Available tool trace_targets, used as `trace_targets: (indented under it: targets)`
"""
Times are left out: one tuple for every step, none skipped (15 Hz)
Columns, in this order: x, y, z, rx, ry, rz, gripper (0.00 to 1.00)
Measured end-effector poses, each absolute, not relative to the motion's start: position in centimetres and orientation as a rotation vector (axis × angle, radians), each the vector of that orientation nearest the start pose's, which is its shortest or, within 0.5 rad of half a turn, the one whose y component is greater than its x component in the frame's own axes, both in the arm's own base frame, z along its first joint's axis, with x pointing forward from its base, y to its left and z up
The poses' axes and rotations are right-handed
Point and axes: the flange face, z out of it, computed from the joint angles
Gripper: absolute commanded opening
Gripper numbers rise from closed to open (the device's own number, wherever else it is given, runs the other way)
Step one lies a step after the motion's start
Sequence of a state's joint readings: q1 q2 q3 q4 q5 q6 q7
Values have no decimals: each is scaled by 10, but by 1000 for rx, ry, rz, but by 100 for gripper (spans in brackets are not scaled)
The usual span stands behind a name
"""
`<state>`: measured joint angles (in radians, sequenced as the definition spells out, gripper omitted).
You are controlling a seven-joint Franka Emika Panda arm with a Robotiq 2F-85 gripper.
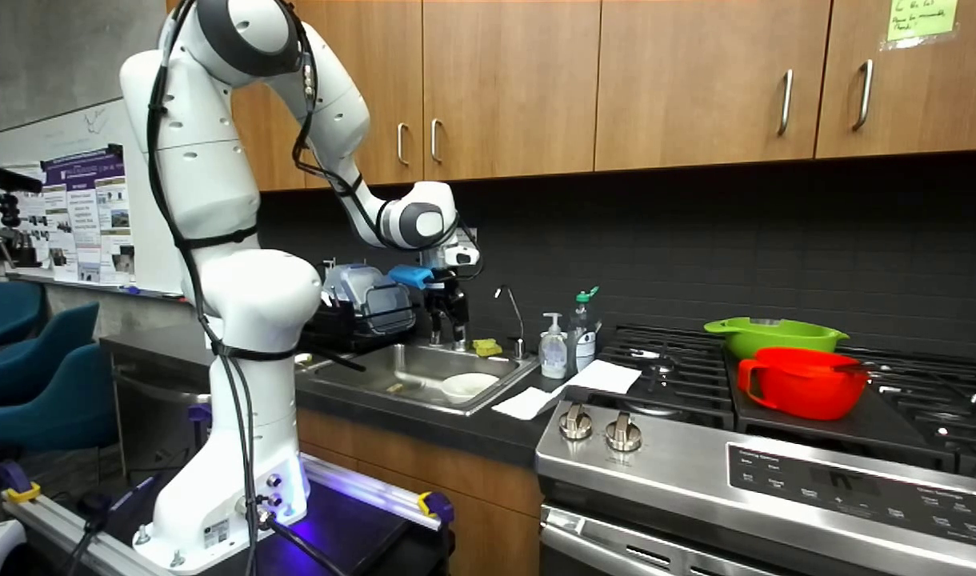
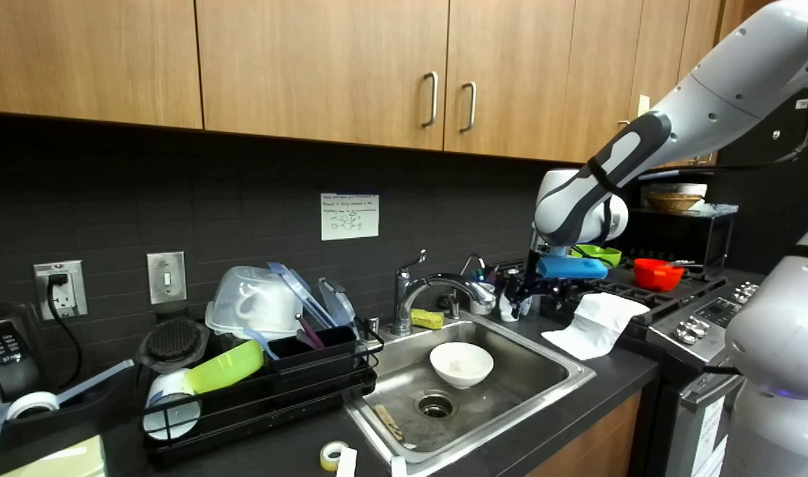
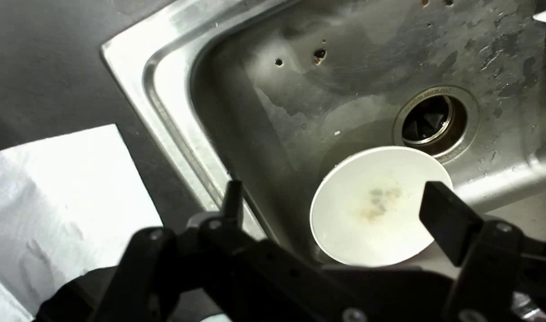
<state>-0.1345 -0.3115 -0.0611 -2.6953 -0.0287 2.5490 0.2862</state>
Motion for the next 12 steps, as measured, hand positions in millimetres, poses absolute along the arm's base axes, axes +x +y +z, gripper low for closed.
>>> trace_targets:
  targets:
    - [398, -80, 345, -3035, 730, -257, 100]
    - [393, -82, 344, -3030, 751, -254, 100]
    - [388, -83, 343, -3025, 769, -252, 100]
    - [384, -84, 342, -3021, 782, -249, 100]
    - [380, -84, 341, -3016, 796, -246, 100]
    - [377, -83, 339, -3012, 810, -242, 100]
    - [376, -82, 337, -3006, 822, -241, 100]
    - [376, -80, 337, -2997, 836, -242, 100]
    - [378, -77, 337, -2989, 845, -246, 100]
    - [380, -73, 336, -2983, 853, -252, 100]
    - [382, -68, 334, -2980, 858, -261, 100]
    - [386, -61, 332, -2980, 860, -272, 100]
